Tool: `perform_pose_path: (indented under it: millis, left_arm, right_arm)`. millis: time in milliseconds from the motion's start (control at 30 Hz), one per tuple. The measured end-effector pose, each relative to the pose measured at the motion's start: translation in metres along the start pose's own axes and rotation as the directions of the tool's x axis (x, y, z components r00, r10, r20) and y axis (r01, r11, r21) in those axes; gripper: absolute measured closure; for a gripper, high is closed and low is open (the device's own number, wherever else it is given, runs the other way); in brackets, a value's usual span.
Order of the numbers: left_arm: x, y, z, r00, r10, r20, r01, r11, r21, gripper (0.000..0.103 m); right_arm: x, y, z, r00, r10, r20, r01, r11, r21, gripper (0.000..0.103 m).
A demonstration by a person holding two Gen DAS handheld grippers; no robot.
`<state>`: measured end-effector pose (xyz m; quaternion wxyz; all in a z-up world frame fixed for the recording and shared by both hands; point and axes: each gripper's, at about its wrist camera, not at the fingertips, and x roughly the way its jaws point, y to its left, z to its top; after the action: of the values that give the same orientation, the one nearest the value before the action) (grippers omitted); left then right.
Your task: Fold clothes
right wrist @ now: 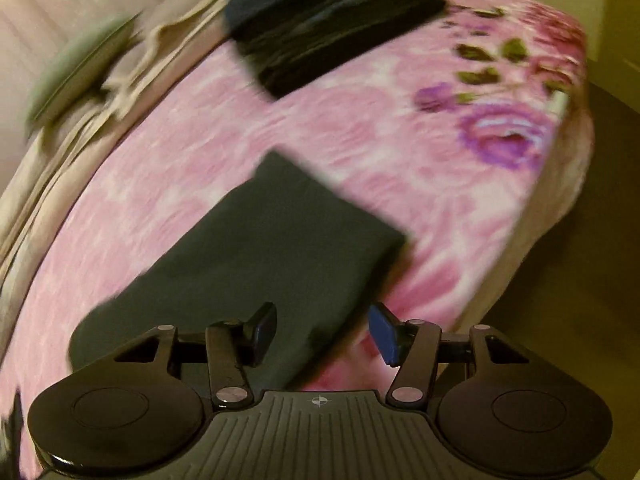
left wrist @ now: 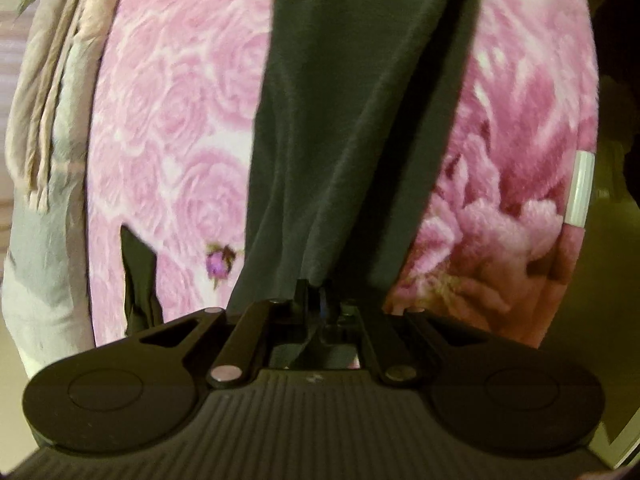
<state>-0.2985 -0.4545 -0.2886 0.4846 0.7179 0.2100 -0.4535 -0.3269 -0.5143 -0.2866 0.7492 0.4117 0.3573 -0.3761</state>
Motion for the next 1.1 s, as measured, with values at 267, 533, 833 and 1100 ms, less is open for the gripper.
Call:
perform_pose_path:
  millis: [267, 533, 833, 1100]
  left_arm:
    - [-0.022, 0.006, -0.031, 0.999, -0.001, -0.052, -0.010, 0.977, -0.212, 0.096]
    - [-0.021, 0.057, -0.082, 0.992, -0.108, 0.069, 0.127, 0.745, -0.654, 0.071]
    - [0.073, 0.128, -0.083, 0.934, -0.204, 0.293, 0.347, 0.711, -0.612, 0.070]
    - [0.061, 0.141, -0.124, 0.923, -0.071, 0.378, 0.314, 0.707, -0.634, 0.094]
  right_arm:
    - [0.045, 0.118, -0.010, 0.952, 0.191, -0.240, -0.256, 0.926, -0.279, 0.048]
    - [0.073, 0.253, -0.048, 0.905, 0.267, -0.333, -0.410, 0.758, -0.507, 0.020]
    - [0.093, 0.344, -0.141, 0.899, 0.171, -0.404, -0.422, 0.588, -0.690, 0.020]
    - [0.119, 0.355, -0.157, 0.920, 0.053, -0.388, -0.332, 0.630, -0.702, 0.019]
